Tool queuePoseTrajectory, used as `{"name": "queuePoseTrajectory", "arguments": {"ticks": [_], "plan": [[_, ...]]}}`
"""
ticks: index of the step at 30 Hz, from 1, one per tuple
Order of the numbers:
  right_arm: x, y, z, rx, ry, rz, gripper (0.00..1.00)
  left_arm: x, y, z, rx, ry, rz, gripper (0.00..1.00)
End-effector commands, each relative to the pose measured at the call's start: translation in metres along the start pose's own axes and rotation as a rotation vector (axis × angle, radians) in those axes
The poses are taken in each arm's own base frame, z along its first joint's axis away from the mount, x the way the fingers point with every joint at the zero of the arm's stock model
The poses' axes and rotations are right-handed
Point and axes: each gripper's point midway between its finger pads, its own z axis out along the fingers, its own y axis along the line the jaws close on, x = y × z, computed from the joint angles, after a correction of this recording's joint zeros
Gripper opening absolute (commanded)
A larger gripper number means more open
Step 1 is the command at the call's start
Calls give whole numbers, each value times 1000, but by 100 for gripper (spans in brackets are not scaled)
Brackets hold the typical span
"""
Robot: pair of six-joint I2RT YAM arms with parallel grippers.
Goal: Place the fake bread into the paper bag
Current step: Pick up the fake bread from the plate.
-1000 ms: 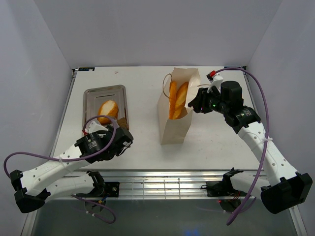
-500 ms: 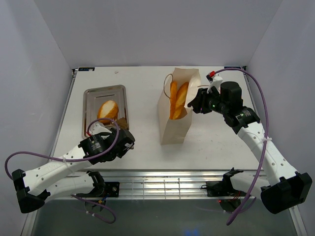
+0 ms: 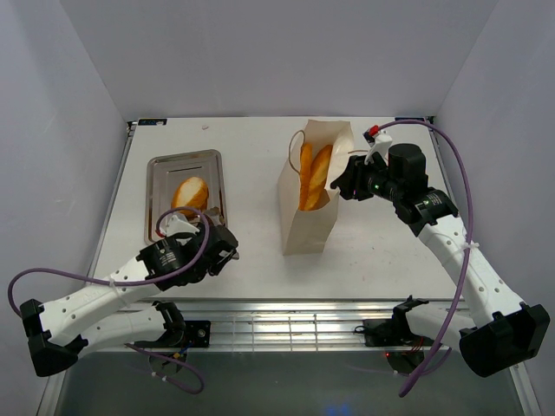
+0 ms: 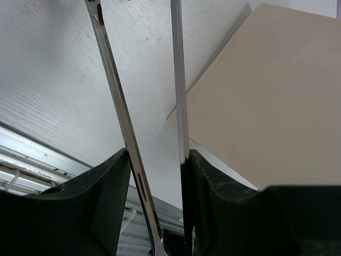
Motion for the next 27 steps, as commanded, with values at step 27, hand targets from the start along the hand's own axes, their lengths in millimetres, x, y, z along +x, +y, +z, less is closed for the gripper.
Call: {"name": "queuePoseTrajectory", "arguments": {"ticks": [27], "plan": [[8,-1,-4,7,28,7,47,-10,9,5,83,-43,16,28]]}}
